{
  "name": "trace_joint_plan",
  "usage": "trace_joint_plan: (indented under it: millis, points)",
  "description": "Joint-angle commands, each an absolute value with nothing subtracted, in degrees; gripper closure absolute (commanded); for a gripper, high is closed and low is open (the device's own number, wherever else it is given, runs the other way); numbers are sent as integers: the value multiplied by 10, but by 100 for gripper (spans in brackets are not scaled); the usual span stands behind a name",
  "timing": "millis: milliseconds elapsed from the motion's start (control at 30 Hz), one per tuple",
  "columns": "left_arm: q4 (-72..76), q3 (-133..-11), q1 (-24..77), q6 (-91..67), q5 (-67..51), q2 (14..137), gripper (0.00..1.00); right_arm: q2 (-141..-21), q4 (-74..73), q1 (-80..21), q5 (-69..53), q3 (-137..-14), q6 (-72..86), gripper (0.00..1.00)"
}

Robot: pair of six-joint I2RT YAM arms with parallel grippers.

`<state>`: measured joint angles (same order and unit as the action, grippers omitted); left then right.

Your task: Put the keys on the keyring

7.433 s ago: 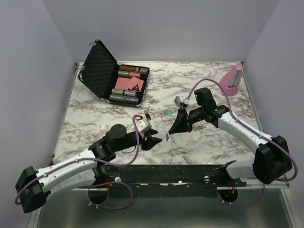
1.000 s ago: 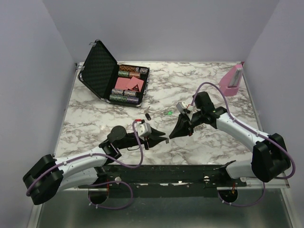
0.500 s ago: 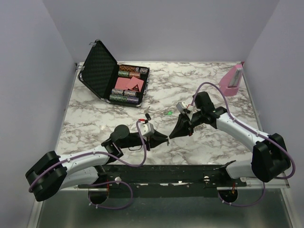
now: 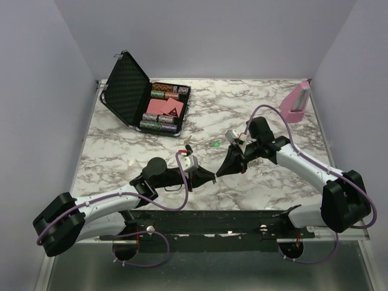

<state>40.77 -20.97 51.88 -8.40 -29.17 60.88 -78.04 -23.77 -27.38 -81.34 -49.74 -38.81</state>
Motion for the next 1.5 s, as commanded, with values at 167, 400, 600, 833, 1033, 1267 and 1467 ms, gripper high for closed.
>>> trace_joint_plan:
  millis: [167, 400, 600, 833, 1033, 1267, 1467]
  points:
    - [410, -200, 523, -89, -291, 595, 78, -777, -243, -272, -829, -506, -388, 99]
    - [412, -206, 522, -91, -295, 606, 79, -776, -243, -272, -830, -506, -387, 99]
    - [415, -200, 522, -91, -291, 607, 80, -776, -243, -272, -831, -507, -387, 99]
    - [411, -201, 522, -91, -291, 611, 82, -777, -243, -272, -831, -506, -388, 99]
    - [409, -192, 522, -90, -287, 604, 82, -777, -243, -271, -832, -506, -388, 99]
    - [408, -192, 522, -88, -285, 599, 83, -776, -242, -270, -833, -505, -386, 99]
    - [407, -200, 522, -88, -287, 606, 86, -777, -243, -271, -834, -505, -386, 99]
